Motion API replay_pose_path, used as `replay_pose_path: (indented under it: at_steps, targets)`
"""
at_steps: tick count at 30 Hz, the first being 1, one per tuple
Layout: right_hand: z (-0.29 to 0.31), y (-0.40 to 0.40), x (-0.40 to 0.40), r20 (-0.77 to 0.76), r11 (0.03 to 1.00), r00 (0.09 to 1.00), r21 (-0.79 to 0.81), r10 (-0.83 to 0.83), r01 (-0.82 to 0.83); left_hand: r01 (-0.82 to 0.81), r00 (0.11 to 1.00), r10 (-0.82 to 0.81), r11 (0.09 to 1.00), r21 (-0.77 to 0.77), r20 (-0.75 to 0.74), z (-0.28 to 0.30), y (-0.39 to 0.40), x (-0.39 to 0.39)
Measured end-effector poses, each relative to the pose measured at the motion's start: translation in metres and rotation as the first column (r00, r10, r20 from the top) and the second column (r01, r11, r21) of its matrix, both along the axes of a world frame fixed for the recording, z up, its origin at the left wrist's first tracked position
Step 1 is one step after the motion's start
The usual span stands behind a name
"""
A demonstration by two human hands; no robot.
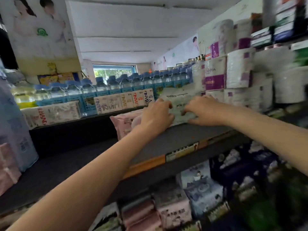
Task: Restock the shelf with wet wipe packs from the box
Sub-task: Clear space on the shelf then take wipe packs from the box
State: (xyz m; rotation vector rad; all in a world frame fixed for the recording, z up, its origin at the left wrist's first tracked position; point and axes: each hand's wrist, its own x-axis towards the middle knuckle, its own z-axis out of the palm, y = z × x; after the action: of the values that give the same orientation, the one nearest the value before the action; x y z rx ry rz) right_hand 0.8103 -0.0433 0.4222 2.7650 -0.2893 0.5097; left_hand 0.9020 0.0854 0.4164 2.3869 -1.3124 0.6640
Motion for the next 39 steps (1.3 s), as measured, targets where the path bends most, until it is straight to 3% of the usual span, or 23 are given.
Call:
replay_pose_path:
  at_steps: [2,4,8,12,16,19,21,24,28,30,31,34,35,39]
  targets:
    - [-0.019,-0.007,-0.059,0.138,0.996,0.989,0.08,-0.06,0.049,0.181,0.983,-0.179,0.981,-0.069,0.043,-0.021,-0.017,-0.05]
    - [-0.046,-0.015,-0.128,0.163,0.968,0.966,0.185,-0.202,0.171,0.345,0.937,-0.343,0.939,-0.02,0.058,-0.051,-0.033,-0.105]
    - [-0.115,-0.026,-0.286,-0.167,0.771,0.84,0.336,-0.517,0.541,0.601,0.797,-0.598,0.77,0.215,-0.087,-0.123,-0.066,-0.221]
    - [-0.179,-0.002,-0.44,-0.432,0.5,0.636,0.395,-0.639,0.771,0.759,0.63,-0.719,0.489,0.431,-0.294,-0.189,-0.079,-0.347]
    - [-0.233,0.035,-0.572,-0.574,0.239,0.436,0.387,-0.693,0.891,0.803,0.471,-0.832,0.268,0.532,-0.292,-0.242,-0.079,-0.466]
    - [-0.275,0.059,-0.659,-0.636,0.116,0.342,0.37,-0.692,0.922,0.822,0.36,-0.878,0.139,0.552,-0.314,-0.275,-0.08,-0.547]
    - [-0.308,0.073,-0.712,-0.671,0.044,0.324,0.399,-0.667,0.916,0.829,0.331,-0.864,0.074,0.554,-0.379,-0.303,-0.083,-0.598]
    - [-0.37,0.103,-0.783,-0.757,-0.087,0.29,0.414,-0.585,0.906,0.828,0.36,-0.766,-0.002,0.561,-0.533,-0.356,-0.079,-0.669]
    - [-0.445,0.132,-0.843,-0.829,-0.282,0.256,0.433,-0.497,0.856,0.771,0.427,-0.644,-0.106,0.627,-0.634,-0.419,-0.058,-0.732]
    - [-0.466,0.137,-0.853,-0.806,-0.278,0.305,0.488,-0.508,0.827,0.747,0.44,-0.611,-0.157,0.646,-0.658,-0.444,-0.047,-0.748]
    - [-0.475,0.138,-0.851,-0.776,-0.232,0.356,0.53,-0.521,0.816,0.741,0.445,-0.593,-0.177,0.648,-0.671,-0.454,-0.044,-0.751]
    - [-0.5,0.146,-0.826,-0.681,-0.017,0.56,0.642,-0.471,0.766,0.752,0.473,-0.491,-0.207,0.625,-0.732,-0.472,-0.043,-0.754]
    - [-0.507,0.151,-0.816,-0.678,0.048,0.59,0.638,-0.438,0.768,0.755,0.486,-0.465,-0.203,0.624,-0.74,-0.474,-0.045,-0.753]
    - [-0.523,0.162,-0.791,-0.773,0.256,0.486,0.414,-0.408,0.873,0.738,0.536,-0.467,-0.145,0.659,-0.703,-0.472,-0.052,-0.748]
